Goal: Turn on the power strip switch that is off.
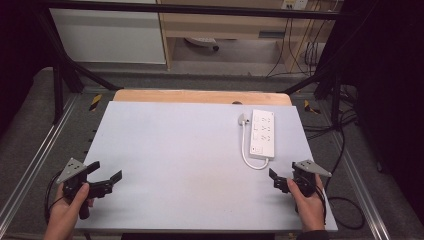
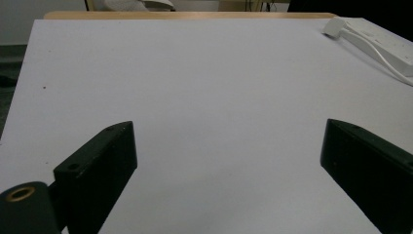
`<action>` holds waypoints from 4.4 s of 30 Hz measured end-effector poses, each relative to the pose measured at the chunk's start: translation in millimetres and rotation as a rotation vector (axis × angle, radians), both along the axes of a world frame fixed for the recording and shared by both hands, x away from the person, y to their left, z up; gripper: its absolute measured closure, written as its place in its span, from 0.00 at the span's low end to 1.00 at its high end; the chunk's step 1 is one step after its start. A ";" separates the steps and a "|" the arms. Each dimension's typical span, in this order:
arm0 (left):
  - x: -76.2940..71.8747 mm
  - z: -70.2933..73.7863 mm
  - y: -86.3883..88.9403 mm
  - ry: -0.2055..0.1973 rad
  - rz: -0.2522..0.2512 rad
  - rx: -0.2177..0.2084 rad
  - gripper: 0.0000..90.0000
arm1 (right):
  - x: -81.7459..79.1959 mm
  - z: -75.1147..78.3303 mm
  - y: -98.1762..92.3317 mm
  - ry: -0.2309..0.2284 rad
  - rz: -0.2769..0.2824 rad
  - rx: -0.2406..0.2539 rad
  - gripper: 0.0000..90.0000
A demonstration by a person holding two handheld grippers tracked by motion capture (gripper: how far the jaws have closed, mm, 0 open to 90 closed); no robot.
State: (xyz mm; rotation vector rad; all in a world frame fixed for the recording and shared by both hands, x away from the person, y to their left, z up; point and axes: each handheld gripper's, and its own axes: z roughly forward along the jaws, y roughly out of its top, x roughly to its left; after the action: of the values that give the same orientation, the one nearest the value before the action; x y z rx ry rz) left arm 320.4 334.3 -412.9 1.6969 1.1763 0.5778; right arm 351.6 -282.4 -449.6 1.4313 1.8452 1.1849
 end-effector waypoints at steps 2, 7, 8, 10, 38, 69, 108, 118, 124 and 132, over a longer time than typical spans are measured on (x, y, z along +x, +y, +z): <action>0.4 -0.4 -0.7 0.002 -0.007 0.003 0.07 | 0.0 0.7 0.1 -0.007 -0.003 0.004 0.05; 0.4 -0.8 -1.5 0.004 -0.013 0.008 0.07 | 0.0 1.7 -1.0 -0.017 -0.015 0.000 0.05; 0.4 -0.8 -1.5 0.004 -0.013 0.008 0.07 | -0.1 2.1 -1.3 -0.018 -0.015 0.000 0.05; 0.8 -1.1 -2.1 0.004 -0.016 0.010 0.07 | -0.2 2.4 -1.6 -0.022 -0.018 0.001 0.05; 0.7 -3.8 -4.1 0.013 -0.028 0.037 0.07 | 2.0 38.5 -7.5 -0.043 -0.022 0.056 0.04; 1.6 -5.8 -6.4 0.019 -0.044 0.053 0.07 | 37.3 75.5 -2.9 -0.095 0.004 0.068 0.03; 1.6 -6.8 -7.6 0.019 -0.051 0.075 0.07 | 92.4 96.6 10.1 -0.133 -0.041 0.083 0.07; 1.8 -6.8 -7.6 0.017 -0.049 0.076 0.07 | 105.9 99.8 11.9 -0.151 -0.060 0.094 0.09; 2.0 -6.9 -7.6 0.016 -0.052 0.081 0.07 | 113.3 99.5 11.6 -0.155 -0.076 0.106 0.10; 2.1 -6.9 -7.5 0.016 -0.051 0.083 0.07 | 124.7 95.1 10.8 -0.160 -0.095 0.126 0.16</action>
State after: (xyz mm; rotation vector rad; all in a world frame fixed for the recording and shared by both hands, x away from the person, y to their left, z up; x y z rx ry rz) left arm 322.5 326.8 -419.8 1.7997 1.1307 0.5896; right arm 476.3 -271.6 -354.4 1.4299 1.6016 1.3469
